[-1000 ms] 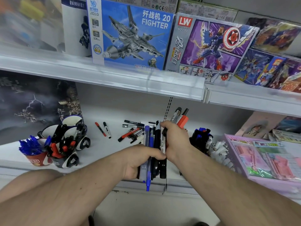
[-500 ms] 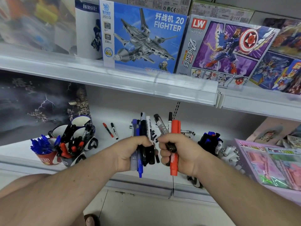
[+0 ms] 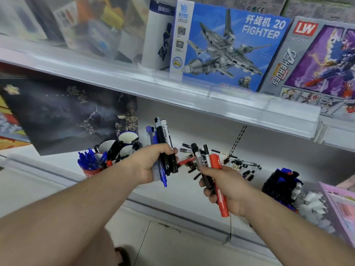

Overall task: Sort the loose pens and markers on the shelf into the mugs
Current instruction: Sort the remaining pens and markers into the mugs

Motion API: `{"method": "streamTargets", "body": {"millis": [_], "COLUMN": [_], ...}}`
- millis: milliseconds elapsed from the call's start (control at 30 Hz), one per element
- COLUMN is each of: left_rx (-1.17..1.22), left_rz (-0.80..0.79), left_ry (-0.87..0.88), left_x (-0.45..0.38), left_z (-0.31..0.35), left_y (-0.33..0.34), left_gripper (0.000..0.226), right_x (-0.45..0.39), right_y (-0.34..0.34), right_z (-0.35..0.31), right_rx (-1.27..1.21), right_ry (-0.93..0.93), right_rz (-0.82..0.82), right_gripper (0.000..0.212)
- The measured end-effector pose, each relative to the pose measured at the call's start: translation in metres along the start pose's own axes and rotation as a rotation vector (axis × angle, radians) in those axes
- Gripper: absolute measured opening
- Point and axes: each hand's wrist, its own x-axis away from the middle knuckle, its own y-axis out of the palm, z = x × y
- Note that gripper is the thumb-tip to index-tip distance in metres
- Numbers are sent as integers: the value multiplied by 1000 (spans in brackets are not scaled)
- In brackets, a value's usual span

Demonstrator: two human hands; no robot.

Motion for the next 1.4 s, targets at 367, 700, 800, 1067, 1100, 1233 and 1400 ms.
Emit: {"method": "streamTargets", "body": {"millis": [367,700,800,1067,1100,1233,1400], "left_rx": [-45,-61,8,51,51,42,-18], "left_rz": [312,320,321,365,359,348,293], "left_ry": [89,76,76,91,81,57,27], "left_x": [-25,-49,-47,-45,-45,-49,-53], "left_z": [55,54,61,58,57,54,53], "left_y": [-147,-173,-185,-211,-212,-216,-207], "left_gripper": [12,17,13,14,11,9,8], "right_x": [-107,-214,-246,-309,-314,-328,-315], "right_y": [88,161,182,233,236,240,231], "right_z": [0,-36,-41,-10,-4,7,-9], "right_rx": [85,632,827,1259,1293,1353,1206], "right_ry": [88,-307,-363,-426,-429,-446,-420], "right_rz": [-87,105,102,128,125,152,132], "right_gripper": [16,30,28,12,12,21,13]}}
